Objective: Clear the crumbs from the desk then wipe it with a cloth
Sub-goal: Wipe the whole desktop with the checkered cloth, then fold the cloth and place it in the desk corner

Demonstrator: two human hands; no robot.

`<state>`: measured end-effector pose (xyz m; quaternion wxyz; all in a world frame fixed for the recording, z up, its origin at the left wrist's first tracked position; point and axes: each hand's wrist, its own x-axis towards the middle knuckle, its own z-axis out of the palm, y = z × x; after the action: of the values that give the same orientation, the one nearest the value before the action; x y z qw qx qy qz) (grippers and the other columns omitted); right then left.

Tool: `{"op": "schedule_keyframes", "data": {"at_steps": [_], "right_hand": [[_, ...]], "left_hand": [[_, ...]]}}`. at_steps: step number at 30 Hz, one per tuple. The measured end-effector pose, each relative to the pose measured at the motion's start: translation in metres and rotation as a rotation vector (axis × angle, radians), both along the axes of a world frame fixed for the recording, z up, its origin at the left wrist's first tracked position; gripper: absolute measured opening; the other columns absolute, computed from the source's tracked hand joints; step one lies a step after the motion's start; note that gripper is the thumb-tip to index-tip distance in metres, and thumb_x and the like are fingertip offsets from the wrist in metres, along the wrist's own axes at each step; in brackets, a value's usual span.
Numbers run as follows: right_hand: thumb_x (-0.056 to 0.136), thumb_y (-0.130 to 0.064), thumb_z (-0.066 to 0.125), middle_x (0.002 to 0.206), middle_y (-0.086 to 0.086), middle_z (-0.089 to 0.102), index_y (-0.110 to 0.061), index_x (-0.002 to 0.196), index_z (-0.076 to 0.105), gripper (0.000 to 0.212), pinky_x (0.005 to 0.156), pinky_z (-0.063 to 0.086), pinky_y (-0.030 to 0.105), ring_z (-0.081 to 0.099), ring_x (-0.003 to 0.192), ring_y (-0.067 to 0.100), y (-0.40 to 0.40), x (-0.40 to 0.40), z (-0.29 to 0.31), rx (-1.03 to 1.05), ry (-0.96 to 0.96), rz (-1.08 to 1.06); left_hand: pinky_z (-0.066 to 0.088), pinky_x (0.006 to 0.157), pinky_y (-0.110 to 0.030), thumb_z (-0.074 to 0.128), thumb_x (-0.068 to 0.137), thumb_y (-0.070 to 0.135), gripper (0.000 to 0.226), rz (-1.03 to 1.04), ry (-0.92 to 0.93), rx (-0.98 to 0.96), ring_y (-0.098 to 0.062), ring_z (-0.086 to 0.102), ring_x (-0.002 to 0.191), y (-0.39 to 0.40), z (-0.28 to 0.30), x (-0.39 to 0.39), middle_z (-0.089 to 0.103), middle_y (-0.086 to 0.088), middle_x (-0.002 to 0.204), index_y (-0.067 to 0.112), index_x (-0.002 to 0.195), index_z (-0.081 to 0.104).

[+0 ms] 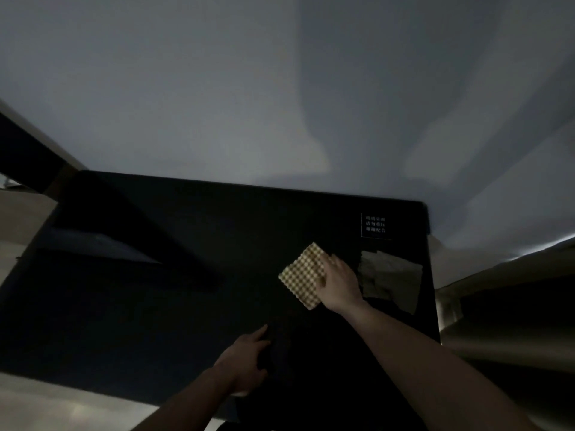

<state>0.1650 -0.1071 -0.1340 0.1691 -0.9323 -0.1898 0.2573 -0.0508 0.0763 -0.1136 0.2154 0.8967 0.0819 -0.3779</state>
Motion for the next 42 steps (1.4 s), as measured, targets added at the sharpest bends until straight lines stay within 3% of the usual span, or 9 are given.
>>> {"op": "schedule_keyframes", "data": {"at_steps": [6,14,19,22,28,30,35,38,42], "right_hand": [[0.094,-0.027,0.060,0.139,0.006,0.054,-0.022,0.142,0.044,0.051,0.107,0.043,0.046,0.052,0.126,0.027,0.000,-0.018,0.001,-0.061,0.037,-0.220],[0.095,-0.030,0.068,0.139,0.007,0.058,-0.022,0.143,0.034,0.060,0.097,0.053,0.042,0.062,0.117,0.023,-0.039,-0.064,0.018,-0.027,0.415,-0.536],[0.081,-0.033,0.084,0.120,-0.001,0.067,-0.025,0.130,0.047,0.062,0.089,0.058,0.038,0.067,0.105,0.017,-0.088,-0.059,0.055,0.263,0.333,-0.561],[0.070,-0.021,0.082,0.104,-0.006,0.068,-0.023,0.116,0.057,0.052,0.078,0.057,0.029,0.070,0.099,0.017,-0.110,-0.048,0.092,0.384,0.249,-0.542],[0.071,0.004,0.072,0.108,0.002,0.076,-0.013,0.119,0.063,0.052,0.079,0.060,0.024,0.075,0.097,0.009,-0.139,-0.021,0.143,0.680,0.275,-0.573],[0.076,0.003,0.070,0.112,-0.004,0.076,-0.020,0.124,0.064,0.053,0.083,0.061,0.025,0.074,0.101,0.005,-0.145,-0.013,0.152,0.740,0.274,-0.587],[0.089,0.015,0.061,0.109,-0.003,0.076,-0.021,0.120,0.065,0.048,0.084,0.062,0.029,0.075,0.093,0.005,-0.155,0.008,0.148,0.794,0.257,-0.752],[0.094,0.005,0.066,0.113,0.005,0.077,-0.024,0.114,0.067,0.035,0.089,0.062,0.042,0.074,0.101,0.019,-0.159,0.015,0.129,0.781,0.259,-0.879],[0.098,0.001,0.065,0.103,0.000,0.070,-0.010,0.119,0.062,0.024,0.070,0.058,0.016,0.066,0.089,0.009,-0.155,0.023,0.102,0.688,0.249,-0.935]], "left_hand": [[0.028,0.121,-0.030,0.056,0.083,0.041,0.072,-0.072,0.022,0.003,-0.021,0.024,0.150,0.007,0.004,0.008,0.008,0.006,0.168,0.027,0.152,0.039],[0.029,0.120,-0.028,0.062,0.088,0.038,0.068,-0.068,0.077,-0.055,-0.021,0.032,0.149,0.007,0.024,0.046,0.021,-0.005,0.165,0.023,0.151,0.040],[0.032,0.113,-0.019,0.067,0.084,0.042,0.068,0.020,-0.084,-0.126,-0.014,0.043,0.139,-0.019,0.041,0.089,0.037,-0.001,0.156,0.024,0.146,0.047],[0.038,0.109,-0.018,0.075,0.080,0.038,0.073,0.164,-0.194,-0.258,-0.011,0.050,0.132,-0.046,0.060,0.120,0.046,0.003,0.148,0.022,0.146,0.048],[0.048,0.107,-0.032,0.096,0.046,0.041,0.120,0.502,0.059,-0.796,-0.016,0.052,0.130,-0.083,0.092,0.180,0.049,0.003,0.144,0.027,0.149,0.037],[0.049,0.107,-0.040,0.094,0.041,0.031,0.105,0.600,0.116,-0.891,-0.022,0.060,0.123,-0.092,0.094,0.190,0.059,-0.005,0.137,0.019,0.136,0.051],[0.057,0.088,-0.034,0.074,0.084,0.008,0.034,0.738,0.120,-1.008,-0.022,0.071,0.109,-0.117,0.105,0.202,0.075,-0.003,0.115,0.012,0.117,0.068],[0.060,0.087,-0.038,0.072,0.088,0.009,0.030,0.819,-0.005,-0.941,-0.024,0.073,0.102,-0.127,0.100,0.212,0.075,-0.007,0.112,0.011,0.117,0.068],[0.054,0.069,-0.016,0.067,0.091,0.017,0.029,0.652,-0.138,-0.586,-0.006,0.069,0.090,-0.134,0.082,0.224,0.071,0.006,0.107,0.021,0.119,0.064]]}}
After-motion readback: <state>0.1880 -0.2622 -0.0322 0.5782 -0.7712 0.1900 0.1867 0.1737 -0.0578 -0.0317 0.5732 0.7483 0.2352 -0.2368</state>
